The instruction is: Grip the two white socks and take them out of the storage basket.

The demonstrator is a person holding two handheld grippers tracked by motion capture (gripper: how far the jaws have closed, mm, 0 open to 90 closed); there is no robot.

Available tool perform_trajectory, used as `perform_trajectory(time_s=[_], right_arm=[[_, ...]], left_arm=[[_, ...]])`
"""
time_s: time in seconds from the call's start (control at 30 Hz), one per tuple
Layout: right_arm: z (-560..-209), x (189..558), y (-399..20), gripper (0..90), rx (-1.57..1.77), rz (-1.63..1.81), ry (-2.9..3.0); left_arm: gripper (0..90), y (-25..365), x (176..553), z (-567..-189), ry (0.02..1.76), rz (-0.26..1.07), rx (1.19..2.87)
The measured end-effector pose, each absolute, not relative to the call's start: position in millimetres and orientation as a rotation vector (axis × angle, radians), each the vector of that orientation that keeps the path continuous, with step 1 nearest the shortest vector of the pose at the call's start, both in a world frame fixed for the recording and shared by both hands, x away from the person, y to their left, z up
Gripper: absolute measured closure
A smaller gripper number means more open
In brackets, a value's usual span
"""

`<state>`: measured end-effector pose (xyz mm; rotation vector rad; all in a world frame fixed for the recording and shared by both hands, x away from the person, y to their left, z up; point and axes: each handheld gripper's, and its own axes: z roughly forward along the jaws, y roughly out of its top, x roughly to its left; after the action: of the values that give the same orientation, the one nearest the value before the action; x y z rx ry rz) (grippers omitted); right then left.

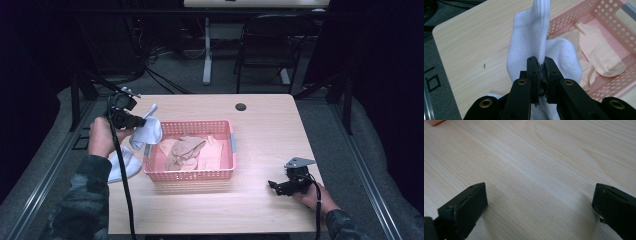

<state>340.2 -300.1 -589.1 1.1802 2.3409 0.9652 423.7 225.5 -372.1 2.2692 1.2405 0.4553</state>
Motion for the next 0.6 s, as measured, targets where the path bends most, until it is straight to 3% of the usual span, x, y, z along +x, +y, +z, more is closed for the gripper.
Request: perform_trajectory(time_s=[0.6], right_arm=[[-589,340,-300,0.0,1.182,0.967,2.336]], left_arm=[[84.5,285,403,-371,1.367,0.493,2.175]])
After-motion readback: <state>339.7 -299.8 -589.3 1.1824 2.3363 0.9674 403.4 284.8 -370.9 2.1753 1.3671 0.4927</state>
